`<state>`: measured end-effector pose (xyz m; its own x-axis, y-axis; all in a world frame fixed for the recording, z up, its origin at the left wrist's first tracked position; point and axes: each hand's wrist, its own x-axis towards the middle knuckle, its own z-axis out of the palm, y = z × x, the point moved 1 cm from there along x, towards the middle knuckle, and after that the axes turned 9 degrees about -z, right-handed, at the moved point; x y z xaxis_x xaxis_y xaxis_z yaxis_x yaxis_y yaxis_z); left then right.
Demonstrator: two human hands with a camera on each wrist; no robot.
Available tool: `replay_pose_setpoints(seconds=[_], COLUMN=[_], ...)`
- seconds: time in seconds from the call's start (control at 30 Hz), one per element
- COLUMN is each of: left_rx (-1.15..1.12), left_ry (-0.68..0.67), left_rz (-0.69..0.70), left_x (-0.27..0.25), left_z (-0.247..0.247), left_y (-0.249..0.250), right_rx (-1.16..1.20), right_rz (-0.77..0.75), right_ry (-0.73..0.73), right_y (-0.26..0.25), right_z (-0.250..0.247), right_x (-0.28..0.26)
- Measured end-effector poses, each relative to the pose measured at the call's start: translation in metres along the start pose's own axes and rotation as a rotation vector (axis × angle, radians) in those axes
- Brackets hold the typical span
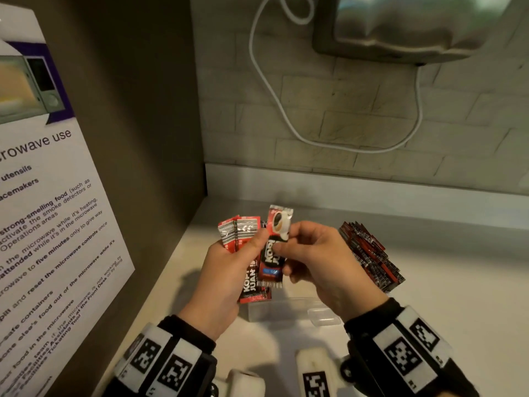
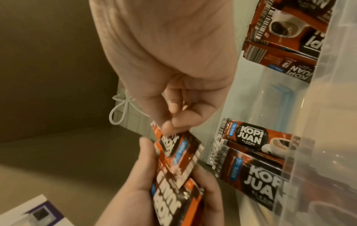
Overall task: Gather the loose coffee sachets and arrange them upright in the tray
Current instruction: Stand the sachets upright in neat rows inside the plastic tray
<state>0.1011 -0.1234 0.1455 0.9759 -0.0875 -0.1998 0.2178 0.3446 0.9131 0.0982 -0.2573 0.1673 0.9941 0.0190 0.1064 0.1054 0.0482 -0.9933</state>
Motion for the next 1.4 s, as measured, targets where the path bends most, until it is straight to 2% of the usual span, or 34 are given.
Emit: replay_pose_setpoints(seconds=[0.17,0.27,0.37,0.57,0.63,0.73,0.8,0.9,1.0,1.13,1.4], left_rx=[-0.041,-0.08,-0.163,-0.169,-0.132,-0.035,0.0,-0.018,-0.101,-0.118,-0.061], left_ry=[0.013,-0.017,-0.007,0.002,0.007,-0.006,-0.02,0.009,0.147,0.282,0.224], left_rz=[-0.027,-0.008,0.023,0.025,0.046,0.099,0.093,0.049,-0.046,-0.118,-0.325], left_x=[0.004,0.004,0.008,0.012,0.012,0.013,0.012,0.01,0.017,0.026,0.021], left_z=[-0.006,-0.006,-0.005,-0.008,-0.01,-0.01,-0.006,-0.004,-0.014,-0.032,-0.04], left_y=[-0.001,0.0,0.0,-0.001,0.0,0.002,0.002,0.001,-0.002,-0.014,-0.035], right_rx=[0.268,0.398,0.388,0.167,-0.112,-0.67,-0.881,-0.882,-0.652,-0.716,-0.8], right_rz=[-0.017,0.024,0.051,0.115,0.093,-0.118,-0.225,-0.2,-0.043,0.073,0.199], right_ry=[0.168,0.172,0.152,0.085,0.074,0.041,-0.04,-0.066,0.076,0.094,0.064], right_y=[-0.007,-0.008,-0.003,0.002,0.0,-0.005,-0.008,-0.003,0.01,0.035,0.077], right_z=[-0.011,-0.013,-0.015,-0.018,-0.02,-0.022,-0.019,-0.018,-0.025,-0.03,-0.022], right_x=[0.002,0.0,-0.004,-0.014,-0.015,-0.014,-0.012,-0.005,0.01,0.035,0.065])
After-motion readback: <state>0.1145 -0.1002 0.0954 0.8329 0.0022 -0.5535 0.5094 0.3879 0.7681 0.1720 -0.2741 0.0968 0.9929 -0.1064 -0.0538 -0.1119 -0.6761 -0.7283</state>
